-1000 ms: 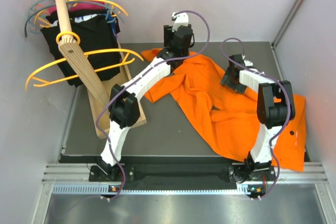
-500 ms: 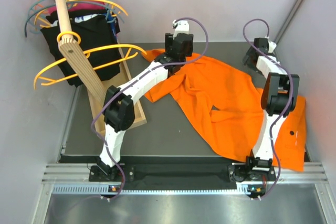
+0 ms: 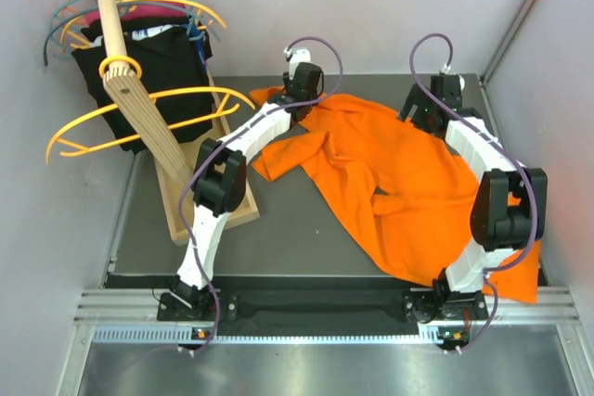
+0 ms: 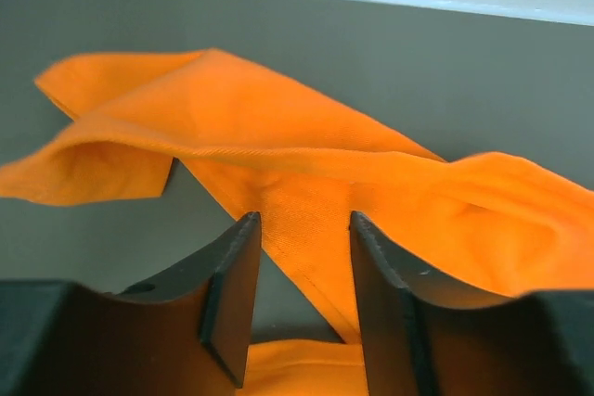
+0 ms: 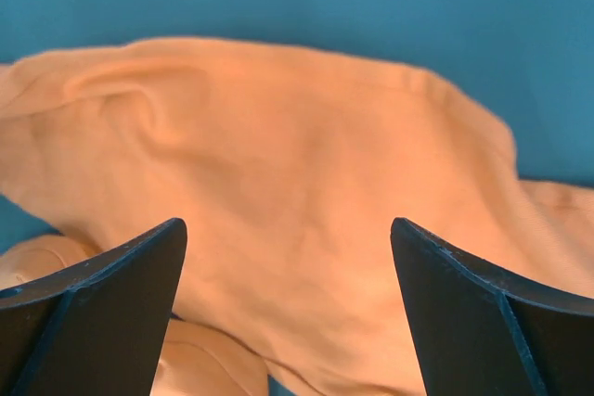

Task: Place the trousers on the hanger
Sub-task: Flatten out the trousers at the center of the board.

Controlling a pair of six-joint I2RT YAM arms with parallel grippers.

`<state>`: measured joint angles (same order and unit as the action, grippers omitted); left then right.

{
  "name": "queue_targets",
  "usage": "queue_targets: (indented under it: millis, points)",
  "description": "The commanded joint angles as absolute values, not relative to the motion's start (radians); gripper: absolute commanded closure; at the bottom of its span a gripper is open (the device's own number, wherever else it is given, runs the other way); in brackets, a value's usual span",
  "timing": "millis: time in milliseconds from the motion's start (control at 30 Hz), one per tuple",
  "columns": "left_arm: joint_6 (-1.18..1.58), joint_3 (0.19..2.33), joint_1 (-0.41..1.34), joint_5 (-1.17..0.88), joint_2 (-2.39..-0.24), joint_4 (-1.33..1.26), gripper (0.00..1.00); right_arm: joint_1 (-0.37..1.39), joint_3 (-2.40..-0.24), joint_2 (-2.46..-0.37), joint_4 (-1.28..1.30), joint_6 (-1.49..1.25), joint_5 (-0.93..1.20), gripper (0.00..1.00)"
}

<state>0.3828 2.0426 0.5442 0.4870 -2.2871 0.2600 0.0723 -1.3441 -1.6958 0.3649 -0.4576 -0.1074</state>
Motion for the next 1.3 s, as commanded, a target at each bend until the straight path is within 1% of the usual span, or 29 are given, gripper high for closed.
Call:
queue_targets:
  millis: [0,33,67,100,133,200,233,267,367,400,467,500,533,600,633,733,833,867,933,1000,1133,1233,1267]
  points:
    - [0.463,2.088,0.512,0.462,-2.313,0.261,0.56,0.084,-1.299,-1.684,0.357,-0.488,-0.029,0.09]
    - [0.472,2.076,0.506,0.478,-2.315,0.265,0.6,0.09,-1.292,-1.681,0.357,-0.491,-0.028,0.09]
    - [0.483,2.066,0.506,0.497,-2.316,0.278,0.69,0.103,-1.287,-1.683,0.351,-0.494,-0.02,0.09]
    - [0.495,2.051,0.508,0.518,-2.312,0.281,0.72,0.109,-1.278,-1.692,0.347,-0.506,-0.011,0.09]
    - [0.506,2.008,0.512,0.534,-2.306,0.279,0.73,0.112,-1.278,-1.701,0.342,-0.511,-0.005,0.09]
    - [0.48,1.935,0.531,0.563,-2.258,0.188,0.73,0.129,-1.289,-1.726,0.344,-0.523,0.034,0.09]
    - [0.457,1.854,0.535,0.555,-2.228,0.139,0.72,0.135,-1.293,-1.736,0.344,-0.523,0.037,0.09]
    - [0.439,1.835,0.538,0.555,-2.223,0.102,0.72,0.149,-1.302,-1.744,0.345,-0.523,0.04,0.09]
    - [0.459,1.876,0.532,0.586,-2.258,0.164,0.74,0.163,-1.322,-1.775,0.35,-0.528,0.051,0.08]
    - [0.469,1.9,0.526,0.594,-2.275,0.213,0.76,0.164,-1.321,-1.784,0.351,-0.535,0.054,0.09]
    - [0.462,1.936,0.509,0.609,-2.307,0.219,0.79,0.169,-1.315,-1.787,0.353,-0.54,0.058,0.09]
    - [0.442,1.925,0.506,0.611,-2.309,0.195,0.8,0.172,-1.31,-1.789,0.351,-0.541,0.06,0.09]
    - [0.41,1.875,0.505,0.609,-2.307,0.067,0.82,0.175,-1.305,-1.789,0.354,-0.538,0.063,0.09]
    - [0.321,1.842,0.502,0.617,-2.318,-0.05,0.86,0.176,-1.29,-1.787,0.354,-0.534,0.063,0.09]
    - [0.315,1.877,0.493,0.621,-2.351,-0.048,0.89,0.176,-1.287,-1.787,0.354,-0.529,0.066,0.08]
    - [0.322,1.965,0.462,0.632,-2.423,-0.017,0.9,0.176,-1.27,-1.781,0.354,-0.52,0.054,0.08]
    - [0.348,2.002,0.428,0.607,-2.471,-0.008,0.9,0.175,-1.25,-1.776,0.351,-0.515,0.045,0.08]
    - [0.347,2.012,0.422,0.609,-2.485,-0.015,0.92,0.178,-1.243,-1.778,0.351,-0.514,0.043,0.08]
    - [0.313,2.022,0.403,0.611,-2.519,-0.073,0.96,0.176,-1.233,-1.779,0.339,-0.511,0.046,0.08]
    - [0.215,2.039,0.39,0.604,-2.548,-0.188,1.0,0.178,-1.23,-1.778,0.337,-0.512,0.054,0.08]
    - [0.08,2.235,0.351,0.609,-2.682,-0.255,1.0,0.186,-1.218,-1.752,0.341,-0.512,0.061,0.08]
    - [0.041,2.298,0.308,0.62,-2.718,-0.362,1.0,0.192,-1.206,-1.73,0.348,-0.505,0.07,0.08]
    - [0.057,2.301,0.298,0.577,-2.717,-0.386,1.0,0.193,-1.207,-1.727,0.357,-0.493,0.071,0.08]
